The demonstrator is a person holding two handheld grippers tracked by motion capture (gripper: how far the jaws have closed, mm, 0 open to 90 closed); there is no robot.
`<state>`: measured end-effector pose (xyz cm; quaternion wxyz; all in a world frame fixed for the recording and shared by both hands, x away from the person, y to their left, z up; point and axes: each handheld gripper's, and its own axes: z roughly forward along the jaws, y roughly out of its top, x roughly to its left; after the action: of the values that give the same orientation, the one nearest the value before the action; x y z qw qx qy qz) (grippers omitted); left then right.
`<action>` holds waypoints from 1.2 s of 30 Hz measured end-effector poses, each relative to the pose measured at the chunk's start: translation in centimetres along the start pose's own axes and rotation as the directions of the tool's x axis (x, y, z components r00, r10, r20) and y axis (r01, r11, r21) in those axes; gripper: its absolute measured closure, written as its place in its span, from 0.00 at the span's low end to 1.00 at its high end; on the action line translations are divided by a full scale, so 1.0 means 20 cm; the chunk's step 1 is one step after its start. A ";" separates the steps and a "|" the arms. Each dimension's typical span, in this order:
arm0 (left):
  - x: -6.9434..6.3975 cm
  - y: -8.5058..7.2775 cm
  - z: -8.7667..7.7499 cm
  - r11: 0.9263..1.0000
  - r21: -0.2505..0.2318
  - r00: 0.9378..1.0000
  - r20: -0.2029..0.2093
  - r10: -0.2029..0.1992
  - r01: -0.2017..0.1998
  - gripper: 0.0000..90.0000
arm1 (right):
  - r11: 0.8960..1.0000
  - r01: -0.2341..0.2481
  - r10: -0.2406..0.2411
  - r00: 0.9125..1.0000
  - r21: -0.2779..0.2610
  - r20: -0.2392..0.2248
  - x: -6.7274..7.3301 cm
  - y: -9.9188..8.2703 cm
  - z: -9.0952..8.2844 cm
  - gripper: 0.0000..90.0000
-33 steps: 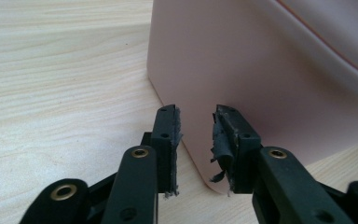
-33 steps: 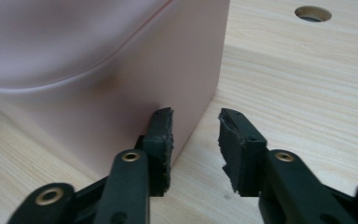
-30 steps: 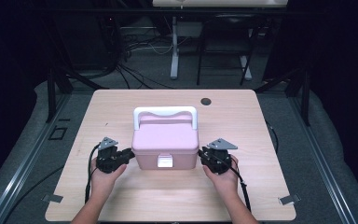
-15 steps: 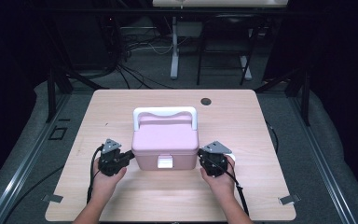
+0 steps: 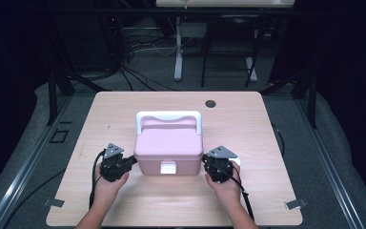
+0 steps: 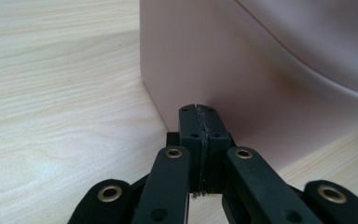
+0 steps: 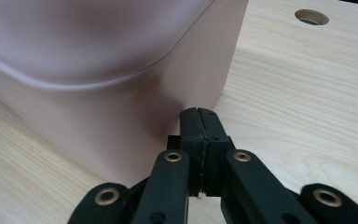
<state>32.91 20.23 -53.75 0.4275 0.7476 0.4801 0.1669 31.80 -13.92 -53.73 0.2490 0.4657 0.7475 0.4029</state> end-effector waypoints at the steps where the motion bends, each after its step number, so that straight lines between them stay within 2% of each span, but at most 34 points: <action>1: 0.00 0.00 0.00 1.000 0.002 1.000 0.003 0.002 -0.002 1.00 | 1.000 0.001 -0.001 1.000 0.001 0.002 0.00 0.00 0.00 1.00; 11: -0.03 -0.03 -0.03 1.000 0.005 1.000 -0.002 0.002 -0.002 1.00 | 0.999 0.034 -0.035 0.999 0.006 0.026 0.03 -0.02 -0.03 1.00; 22: -0.07 -0.04 -0.06 0.999 0.025 1.000 0.013 0.020 -0.020 1.00 | 0.998 0.050 -0.051 0.999 0.030 0.013 0.04 -0.04 -0.09 1.00; 27: -0.09 -0.06 -0.08 0.999 0.029 1.000 0.023 0.017 -0.017 1.00 | 0.999 0.024 -0.024 1.000 0.032 0.006 0.04 -0.06 -0.11 1.00; 30: -0.10 -0.07 -0.10 0.999 0.032 0.999 0.034 0.015 -0.017 1.00 | 0.999 0.026 -0.026 1.000 0.035 0.004 0.04 -0.07 -0.14 1.00; 36: -0.12 -0.09 -0.13 0.998 0.048 0.998 0.041 0.038 -0.040 1.00 | 0.999 0.021 -0.021 1.000 0.042 0.005 0.06 -0.09 -0.17 1.00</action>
<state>29.06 19.73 -53.31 0.4155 0.7701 0.4608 0.1485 27.87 -14.56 -53.28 0.2455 0.4639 0.7600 0.3834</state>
